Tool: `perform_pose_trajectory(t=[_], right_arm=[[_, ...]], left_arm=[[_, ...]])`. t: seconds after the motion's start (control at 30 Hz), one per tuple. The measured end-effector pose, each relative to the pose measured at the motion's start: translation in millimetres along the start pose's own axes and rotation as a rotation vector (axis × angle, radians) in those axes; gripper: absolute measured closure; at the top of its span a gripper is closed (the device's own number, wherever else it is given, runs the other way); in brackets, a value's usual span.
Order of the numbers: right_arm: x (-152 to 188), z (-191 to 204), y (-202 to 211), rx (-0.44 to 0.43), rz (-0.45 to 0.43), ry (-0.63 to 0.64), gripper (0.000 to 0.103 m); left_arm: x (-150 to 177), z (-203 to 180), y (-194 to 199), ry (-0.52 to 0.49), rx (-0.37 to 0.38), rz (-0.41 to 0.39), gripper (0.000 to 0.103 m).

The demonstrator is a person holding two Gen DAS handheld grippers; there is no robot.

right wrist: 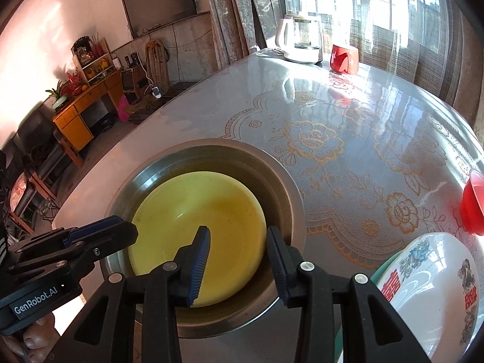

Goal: Organize plates and bowls
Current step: 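Lower the yellow bowl into the steel bowl and open the left tool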

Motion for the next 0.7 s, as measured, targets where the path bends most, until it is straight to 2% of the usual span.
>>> perform_pose_trajectory(t=[0.27,0.43,0.6,0.7], right_arm=[[2.5,-1.0,0.8,-0.022,-0.001,0.017,0.065],[-0.6,0.9,-3.4,-0.009,-0.013,0.026,0.072],[-4.5,-3.4,-8.1,-0.016,-0.017,0.001,0.073],[-4.1,-3.1,-8.4,-0.016,-0.022,-0.006,0.072]], left_arm=[[2.2,-6.8,0.1,-0.049,-0.031,-0.020,0.081],[2.1,-9.1,-5.4,-0.066,-0.032,-0.030,0.081],[-3.6,-6.8,-10.3,-0.059,-0.015,-0.040,0.080],[-3.7,-8.0,-16.1,-0.051,-0.007,-0.020,0.080]])
Point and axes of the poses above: each gripper's, at about its wrist camera, not at the fingertips, and y roughly against the way its jaws point, z to its left, x to its underside, the point moved 1 cm from there along -y, roughly the way its jaws point, and after that the axes turned 2 degrees about -y, right-handed, at the moved point
